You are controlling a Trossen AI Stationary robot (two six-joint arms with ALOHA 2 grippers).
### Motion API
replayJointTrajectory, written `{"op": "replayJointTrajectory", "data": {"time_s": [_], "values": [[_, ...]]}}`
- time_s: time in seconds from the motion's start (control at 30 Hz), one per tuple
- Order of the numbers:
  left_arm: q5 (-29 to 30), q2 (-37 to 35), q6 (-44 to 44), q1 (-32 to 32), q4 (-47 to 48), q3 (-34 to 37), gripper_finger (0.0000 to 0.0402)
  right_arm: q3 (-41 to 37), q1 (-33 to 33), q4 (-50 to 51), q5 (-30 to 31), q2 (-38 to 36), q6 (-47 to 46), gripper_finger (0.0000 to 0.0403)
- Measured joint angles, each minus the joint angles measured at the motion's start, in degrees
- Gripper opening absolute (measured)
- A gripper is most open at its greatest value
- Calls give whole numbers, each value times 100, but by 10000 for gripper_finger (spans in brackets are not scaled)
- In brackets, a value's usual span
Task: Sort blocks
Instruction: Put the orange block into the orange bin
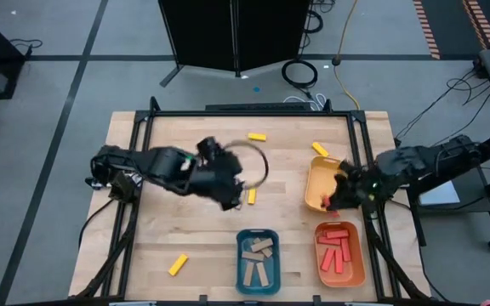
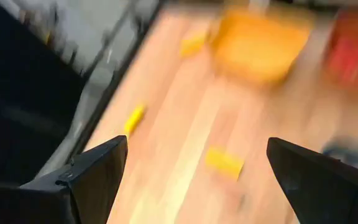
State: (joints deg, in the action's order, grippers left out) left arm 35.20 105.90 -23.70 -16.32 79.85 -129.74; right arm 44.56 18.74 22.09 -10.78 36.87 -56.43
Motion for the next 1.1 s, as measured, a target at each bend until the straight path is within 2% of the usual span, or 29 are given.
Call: {"op": "replayJointTrajectory", "data": {"time_s": [0.07, 0.1, 0.33, 0.53, 0.8, 0.97, 1.1], "values": [[-9, 22, -334, -137, 909, 14, 382, 0, 218, 396, -167, 174, -436, 48], [-7, 13, -432, -195, 1065, 60, 382, 0, 337, 586, -167, 263, -674, 48], [-198, -333, -86, -638, 1007, 954, 382, 0, 1203, 1418, -160, 1134, -2566, 48], [-210, -485, -85, -1015, 1010, 2079, 382, 0, 1879, 1447, -156, 1970, -3966, 48], [-271, -518, 20, -1442, 841, 3223, 382, 0, 2367, 1462, -163, 2984, -4977, 48], [-444, -469, -161, -1483, 486, 3493, 382, 0, 2428, 1462, -416, 3409, -5363, 50], [-456, -479, -570, -1470, 339, 3569, 382, 0, 2430, 1461, -582, 3601, -5506, 79]]}}
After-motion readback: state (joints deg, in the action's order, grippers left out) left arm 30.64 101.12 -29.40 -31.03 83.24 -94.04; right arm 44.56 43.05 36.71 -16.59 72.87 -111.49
